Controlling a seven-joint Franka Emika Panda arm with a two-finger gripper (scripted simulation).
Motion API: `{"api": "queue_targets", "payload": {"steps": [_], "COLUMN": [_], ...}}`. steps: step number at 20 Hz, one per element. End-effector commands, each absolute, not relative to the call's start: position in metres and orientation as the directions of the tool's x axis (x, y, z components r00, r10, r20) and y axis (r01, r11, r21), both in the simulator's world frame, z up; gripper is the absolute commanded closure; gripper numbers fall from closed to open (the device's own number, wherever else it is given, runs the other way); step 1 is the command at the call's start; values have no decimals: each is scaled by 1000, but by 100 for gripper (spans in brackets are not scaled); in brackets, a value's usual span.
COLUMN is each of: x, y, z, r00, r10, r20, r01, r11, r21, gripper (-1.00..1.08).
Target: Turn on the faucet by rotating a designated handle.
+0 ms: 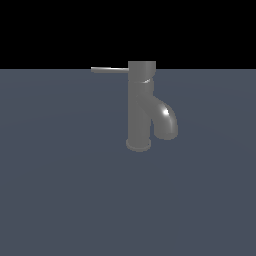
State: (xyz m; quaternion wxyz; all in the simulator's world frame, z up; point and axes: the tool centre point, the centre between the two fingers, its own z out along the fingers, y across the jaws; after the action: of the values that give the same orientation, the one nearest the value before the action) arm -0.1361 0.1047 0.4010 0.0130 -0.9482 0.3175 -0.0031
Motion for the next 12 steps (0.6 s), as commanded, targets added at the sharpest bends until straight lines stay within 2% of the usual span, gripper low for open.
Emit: {"api": "queue_targets", "payload": {"steps": [1, 12], "x": [-123, -65], "y": [109, 119], "z": [392, 356], "r00": [764, 596], "r10": [-645, -803], "r20": [-4, -7], "r01": [-645, -803], "r11": [-764, -596], "r21": [-26, -20], "gripper": [108, 108]}}
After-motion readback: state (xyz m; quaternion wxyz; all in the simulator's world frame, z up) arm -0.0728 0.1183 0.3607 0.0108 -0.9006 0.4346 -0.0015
